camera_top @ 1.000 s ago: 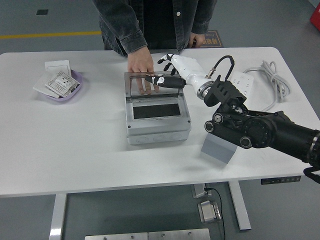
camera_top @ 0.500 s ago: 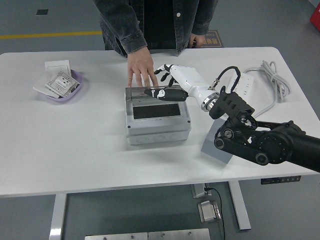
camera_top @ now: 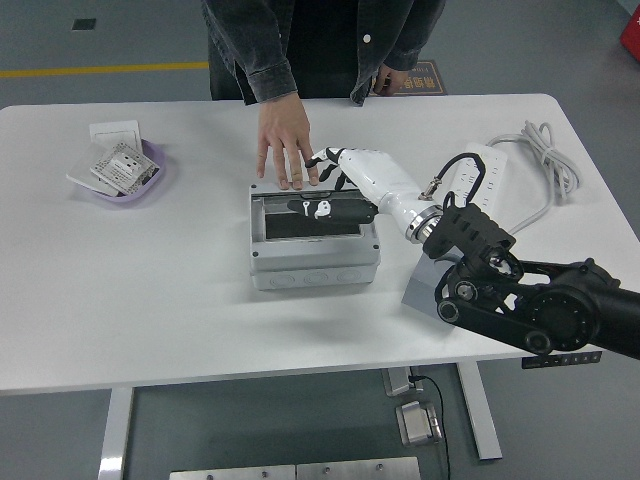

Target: Pick up the cylinder from the cube,place it in the box,flap close box

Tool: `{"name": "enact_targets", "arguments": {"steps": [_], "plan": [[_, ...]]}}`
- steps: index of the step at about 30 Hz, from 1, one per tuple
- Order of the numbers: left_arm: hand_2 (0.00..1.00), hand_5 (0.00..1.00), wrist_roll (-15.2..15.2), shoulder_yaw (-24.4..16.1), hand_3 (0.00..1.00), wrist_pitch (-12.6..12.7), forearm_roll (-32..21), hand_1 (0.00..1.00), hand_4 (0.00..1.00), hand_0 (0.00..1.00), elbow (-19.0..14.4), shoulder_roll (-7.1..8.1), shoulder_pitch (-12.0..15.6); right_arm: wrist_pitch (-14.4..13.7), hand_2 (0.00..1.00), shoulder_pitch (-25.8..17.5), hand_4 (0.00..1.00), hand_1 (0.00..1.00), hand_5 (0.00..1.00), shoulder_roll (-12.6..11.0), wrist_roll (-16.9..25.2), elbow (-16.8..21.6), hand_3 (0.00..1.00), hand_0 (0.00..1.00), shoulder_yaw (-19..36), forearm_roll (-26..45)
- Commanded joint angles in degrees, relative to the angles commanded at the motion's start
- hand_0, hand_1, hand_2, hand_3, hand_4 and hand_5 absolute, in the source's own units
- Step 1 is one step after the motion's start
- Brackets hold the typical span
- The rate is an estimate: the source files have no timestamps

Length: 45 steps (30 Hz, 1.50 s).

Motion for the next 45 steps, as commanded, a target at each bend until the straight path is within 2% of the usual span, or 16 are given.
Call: {"name": "enact_targets", "arguments": {"steps": [8,14,20,26,30,35,41,45], "plan": [[0.636,0.194,-0.7,2.5,0.634,0.2,-2.7,0.706,0.712,0.674,0.0,-0.23,-0.2,-0.9,0.612,-1.8,0.954,0.471,0.846,0.6,1.1,-1.3,0.743,0.49,0.8,2.0],[0.636,0.191,-0.4,1.5,0.635,0.2,-1.7,0.706,0.712,0.674,0.0,-0.18,-0.1,-1.1,0.613,-2.9,0.95,0.463,0.841,0.5,1.5,-1.1,0.743,0.478,1.6,2.1],[0.635,0.189,-0.3,0.9,0.634,0.1,-1.0,0.706,0.711,0.674,0.0,-0.1,0.1,-0.3,0.614,-3.6,0.95,0.465,0.841,-1.4,0.5,1.0,0.743,0.471,6.2,-0.4],[0.635,0.186,-0.1,0.5,0.633,0.0,-0.5,0.706,0.71,0.674,0.0,-0.21,0.4,1.1,0.616,-6.3,0.95,0.465,0.842,-3.9,-1.3,3.8,0.743,0.47,13.4,-5.0],[0.635,0.186,-0.1,0.0,0.633,-0.1,0.1,0.706,0.71,0.674,0.0,-0.15,0.4,1.6,0.616,-10.3,0.95,0.465,0.842,-4.4,-2.5,5.4,0.743,0.47,19.0,-8.9],[0.634,0.185,0.0,-0.4,0.633,-0.2,0.5,0.706,0.709,0.674,0.0,-0.16,0.6,1.1,0.612,-16.9,0.95,0.455,0.844,-3.1,-3.3,8.3,0.738,0.463,27.7,-14.9],[0.634,0.184,0.2,-1.1,0.632,-0.2,0.9,0.706,0.708,0.673,0.0,-0.24,1.0,-3.6,0.61,-25.9,0.951,0.452,0.843,-1.8,2.2,12.6,0.737,0.452,39.5,-12.5],[0.633,0.184,0.2,-1.8,0.632,-0.1,1.6,0.705,0.707,0.673,0.0,-0.29,1.3,-5.9,0.609,-31.9,0.953,0.461,0.839,-1.9,7.1,13.0,0.729,0.465,47.4,-7.7]]}}
